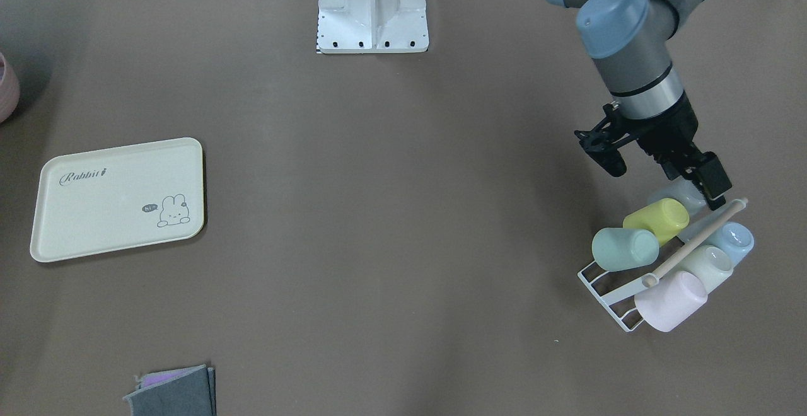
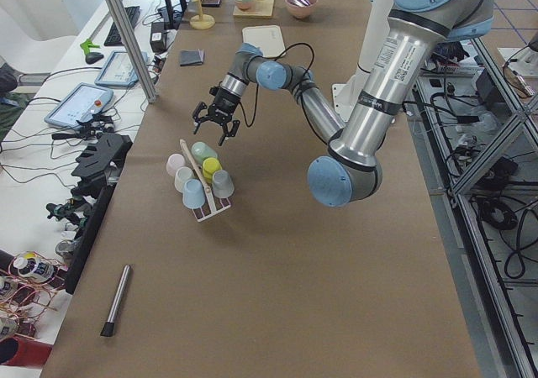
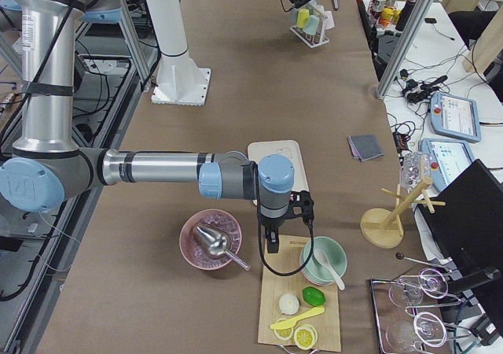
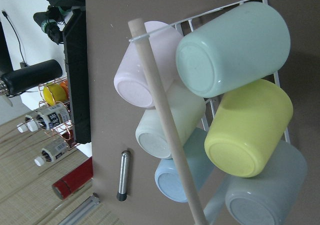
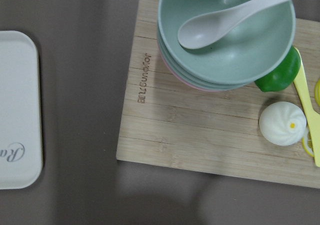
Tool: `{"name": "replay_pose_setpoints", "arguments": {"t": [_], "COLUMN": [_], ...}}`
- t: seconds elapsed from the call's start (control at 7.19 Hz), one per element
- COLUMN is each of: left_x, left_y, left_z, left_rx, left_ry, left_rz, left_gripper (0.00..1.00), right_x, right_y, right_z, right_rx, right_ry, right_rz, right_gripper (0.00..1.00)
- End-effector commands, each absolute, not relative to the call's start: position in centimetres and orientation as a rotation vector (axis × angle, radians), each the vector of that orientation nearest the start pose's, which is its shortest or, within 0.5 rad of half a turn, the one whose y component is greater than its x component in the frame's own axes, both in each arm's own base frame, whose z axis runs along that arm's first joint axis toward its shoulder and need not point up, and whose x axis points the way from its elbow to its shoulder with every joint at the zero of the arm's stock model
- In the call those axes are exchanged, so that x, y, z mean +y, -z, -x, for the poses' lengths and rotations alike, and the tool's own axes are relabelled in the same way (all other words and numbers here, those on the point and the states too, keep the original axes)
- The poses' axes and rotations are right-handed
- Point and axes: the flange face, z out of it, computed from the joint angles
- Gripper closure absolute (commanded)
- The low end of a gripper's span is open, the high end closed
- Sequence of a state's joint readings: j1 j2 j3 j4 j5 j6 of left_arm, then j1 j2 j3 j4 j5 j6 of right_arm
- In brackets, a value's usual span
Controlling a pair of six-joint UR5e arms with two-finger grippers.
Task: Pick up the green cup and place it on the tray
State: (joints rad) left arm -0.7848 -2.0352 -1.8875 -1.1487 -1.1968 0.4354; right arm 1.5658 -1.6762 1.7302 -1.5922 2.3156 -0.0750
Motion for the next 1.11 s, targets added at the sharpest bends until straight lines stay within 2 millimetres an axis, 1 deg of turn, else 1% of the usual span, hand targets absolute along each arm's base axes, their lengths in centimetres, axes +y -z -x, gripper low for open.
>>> {"name": "replay_pose_setpoints", "arguments": {"t": [0.0,0.14,0.28,0.42,0.56,0.7,0.84,0.97], "left_x": [-52.8,-52.6,-52.6,-52.5,-52.3,-52.4,-52.7,-53.0], "left_y": [-32.2,-32.8,-32.8,-32.6,-33.4,-34.8,-35.6,-36.5], "left_z": [-35.0,-36.9,-38.5,-38.8,-39.4,-41.4,-42.1,-42.5], "left_rx": [-0.482,-0.548,-0.609,-0.695,-0.742,-0.815,-0.848,-0.888], "left_ry": [-1.253,-1.321,-1.428,-1.533,-1.613,-1.691,-1.712,-1.776], "left_rz": [-0.405,-0.383,-0.358,-0.335,-0.297,-0.244,-0.216,-0.166], "left_gripper": [0.02,0.02,0.02,0.02,0.02,0.02,0.02,0.02], "right_x": [-47.4,-49.4,-49.5,-49.6,-49.5,-49.3,-49.9,-50.3], "right_y": [-60.9,-59.2,-58.7,-58.4,-57.8,-58.2,-59.3,-61.5], "right_z": [-0.1,2.4,6.0,6.7,8.0,8.3,10.1,10.7], "right_rx": [-0.75,-0.737,-0.735,-0.734,-0.738,-0.743,-0.754,-0.761], "right_ry": [0.148,0.113,0.135,0.141,0.146,0.147,0.188,0.19], "right_rz": [-0.027,-0.011,0.023,0.025,0.033,0.047,0.026,0.002], "right_gripper": [0.0,0.0,0.0,0.0,0.0,0.0,0.05,0.1]}}
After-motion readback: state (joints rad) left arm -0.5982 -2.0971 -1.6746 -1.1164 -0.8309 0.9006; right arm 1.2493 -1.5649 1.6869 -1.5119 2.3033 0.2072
